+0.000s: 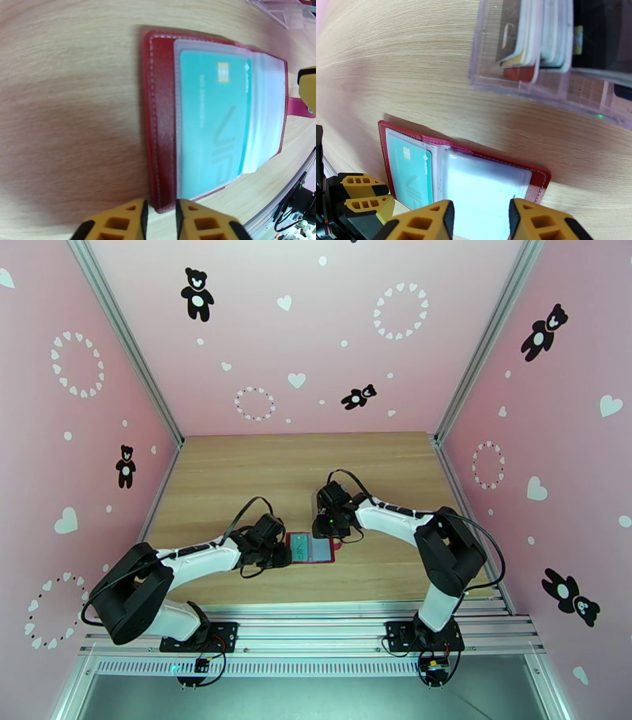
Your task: Put the credit cards into the card holder
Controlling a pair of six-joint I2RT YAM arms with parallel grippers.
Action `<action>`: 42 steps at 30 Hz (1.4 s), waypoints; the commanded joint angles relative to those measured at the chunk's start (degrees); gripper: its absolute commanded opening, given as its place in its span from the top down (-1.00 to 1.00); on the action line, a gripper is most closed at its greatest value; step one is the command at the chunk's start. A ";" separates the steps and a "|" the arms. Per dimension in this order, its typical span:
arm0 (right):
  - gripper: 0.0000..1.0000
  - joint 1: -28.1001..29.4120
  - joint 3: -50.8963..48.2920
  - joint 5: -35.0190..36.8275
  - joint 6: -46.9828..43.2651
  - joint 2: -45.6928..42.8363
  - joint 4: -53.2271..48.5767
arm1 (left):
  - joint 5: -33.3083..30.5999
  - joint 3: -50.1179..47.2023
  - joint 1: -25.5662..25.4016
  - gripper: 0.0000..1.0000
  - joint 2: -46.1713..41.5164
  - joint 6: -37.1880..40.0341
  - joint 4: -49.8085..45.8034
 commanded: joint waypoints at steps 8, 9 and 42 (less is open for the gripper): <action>0.14 0.02 0.06 -1.54 0.07 0.69 0.81 | -2.19 0.00 -0.33 0.50 0.67 -0.32 0.89; 0.14 0.01 0.05 -1.58 0.07 0.86 0.96 | -2.24 0.01 -0.35 0.48 0.65 -0.29 0.89; 0.14 0.70 -1.33 -3.34 0.85 4.16 3.67 | -0.05 1.78 -0.38 0.40 2.94 0.48 2.56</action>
